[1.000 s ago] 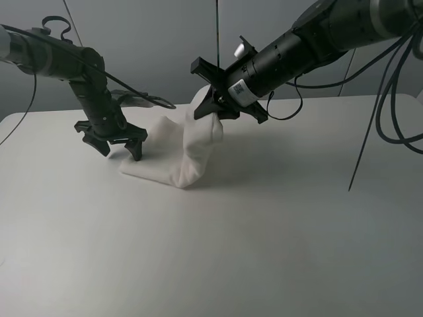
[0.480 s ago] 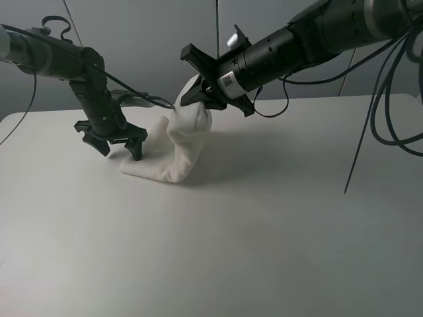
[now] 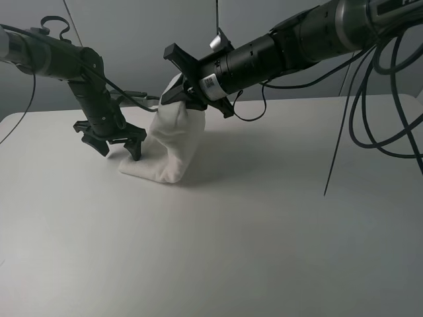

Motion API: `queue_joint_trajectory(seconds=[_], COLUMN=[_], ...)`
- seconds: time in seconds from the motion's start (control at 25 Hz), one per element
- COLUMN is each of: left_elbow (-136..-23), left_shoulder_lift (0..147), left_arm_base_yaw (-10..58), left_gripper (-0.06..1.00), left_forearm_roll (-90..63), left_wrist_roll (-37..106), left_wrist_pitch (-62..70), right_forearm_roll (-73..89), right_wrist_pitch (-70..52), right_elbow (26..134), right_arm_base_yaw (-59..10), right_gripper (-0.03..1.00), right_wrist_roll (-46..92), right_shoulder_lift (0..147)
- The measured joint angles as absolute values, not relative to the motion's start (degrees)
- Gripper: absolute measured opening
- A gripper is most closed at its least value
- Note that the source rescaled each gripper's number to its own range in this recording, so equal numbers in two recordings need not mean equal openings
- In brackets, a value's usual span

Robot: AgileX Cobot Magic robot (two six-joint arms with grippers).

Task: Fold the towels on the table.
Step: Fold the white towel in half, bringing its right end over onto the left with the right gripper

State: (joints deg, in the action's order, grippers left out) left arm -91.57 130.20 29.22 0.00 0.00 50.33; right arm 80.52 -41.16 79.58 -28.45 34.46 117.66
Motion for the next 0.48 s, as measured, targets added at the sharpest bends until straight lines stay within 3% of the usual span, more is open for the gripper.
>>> queue_joint_trajectory(seconds=[0.48], left_elbow=[-91.6], left_shoulder_lift=[130.2], left_arm_base_yaw=[29.2], left_gripper=[1.00], left_forearm_roll=[0.0], left_wrist_roll=[0.0], left_wrist_pitch=[50.7], right_forearm_roll=[81.4], right_wrist_pitch=[-40.9], right_elbow=[83.1], right_arm_base_yaw=[-29.3], right_gripper=[0.02], right_wrist_roll=[34.1], right_shoulder_lift=[120.6])
